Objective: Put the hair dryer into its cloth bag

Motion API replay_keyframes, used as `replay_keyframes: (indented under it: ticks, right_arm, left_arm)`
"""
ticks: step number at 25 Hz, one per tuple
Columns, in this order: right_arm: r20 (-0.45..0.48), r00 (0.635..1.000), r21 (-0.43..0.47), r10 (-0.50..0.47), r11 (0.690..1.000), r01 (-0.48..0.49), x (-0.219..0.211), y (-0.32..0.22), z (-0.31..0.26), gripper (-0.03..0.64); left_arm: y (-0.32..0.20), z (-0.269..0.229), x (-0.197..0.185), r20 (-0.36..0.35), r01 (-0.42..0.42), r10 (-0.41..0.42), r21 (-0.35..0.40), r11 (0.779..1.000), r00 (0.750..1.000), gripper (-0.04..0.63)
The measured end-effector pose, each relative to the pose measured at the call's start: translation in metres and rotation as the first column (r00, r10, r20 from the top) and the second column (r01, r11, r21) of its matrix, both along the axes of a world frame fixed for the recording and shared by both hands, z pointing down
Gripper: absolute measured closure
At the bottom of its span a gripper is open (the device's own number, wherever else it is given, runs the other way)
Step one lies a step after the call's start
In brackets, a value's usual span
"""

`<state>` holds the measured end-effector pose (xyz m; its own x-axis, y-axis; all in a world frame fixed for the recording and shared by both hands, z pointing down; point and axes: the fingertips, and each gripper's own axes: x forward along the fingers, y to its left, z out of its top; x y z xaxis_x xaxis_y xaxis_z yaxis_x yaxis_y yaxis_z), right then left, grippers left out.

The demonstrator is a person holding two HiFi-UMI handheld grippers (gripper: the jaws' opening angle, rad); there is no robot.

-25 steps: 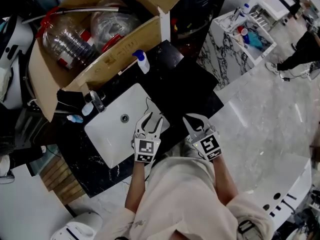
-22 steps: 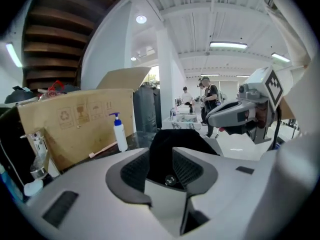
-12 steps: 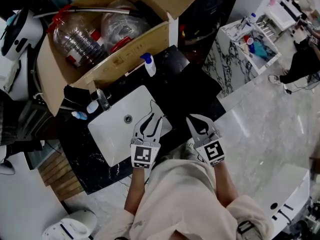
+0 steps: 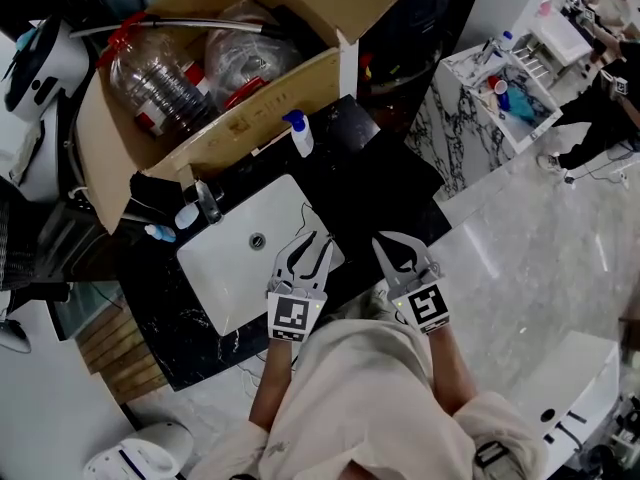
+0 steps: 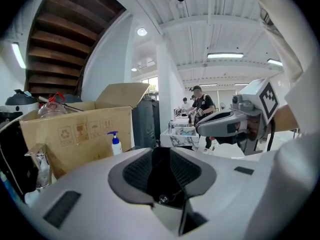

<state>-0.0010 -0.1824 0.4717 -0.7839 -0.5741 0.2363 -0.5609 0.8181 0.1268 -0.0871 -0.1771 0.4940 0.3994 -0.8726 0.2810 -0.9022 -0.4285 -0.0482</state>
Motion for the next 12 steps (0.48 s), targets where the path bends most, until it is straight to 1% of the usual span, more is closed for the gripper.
replay_keyframes:
  ticks: [3, 6, 10, 12]
  right_arm:
    - [-0.011, 1.0, 0.025, -0.004, 1.0, 0.005, 0.0003, -0.0011, -0.0009, 0.612]
    - [-0.002, 1.0, -0.013, 0.024, 1.0, -0.024, 0.0008, -0.0009, 0.0005, 0.612]
    - [-0.007, 0.999, -0.025, 0.041, 0.999, -0.041, -0.0038, 0.0003, 0.0008, 0.612]
    - [0.002, 0.998, -0.052, 0.062, 0.997, -0.062, -0.0073, 0.0014, 0.0026, 0.612]
  left_arm:
    - [-0.0014, -0.0008, 0.0015, -0.004, -0.008, 0.008, 0.004, 1.0, 1.0, 0.483]
    - [-0.0021, -0.0011, 0.0019, -0.006, -0.019, 0.019, 0.003, 1.0, 1.0, 0.483]
    - [-0.0011, 0.0007, -0.0022, -0.009, -0.032, 0.032, -0.002, 0.999, 0.999, 0.483]
    - [-0.0005, 0.002, -0.0061, -0.012, -0.038, 0.038, -0.004, 0.999, 0.999, 0.483]
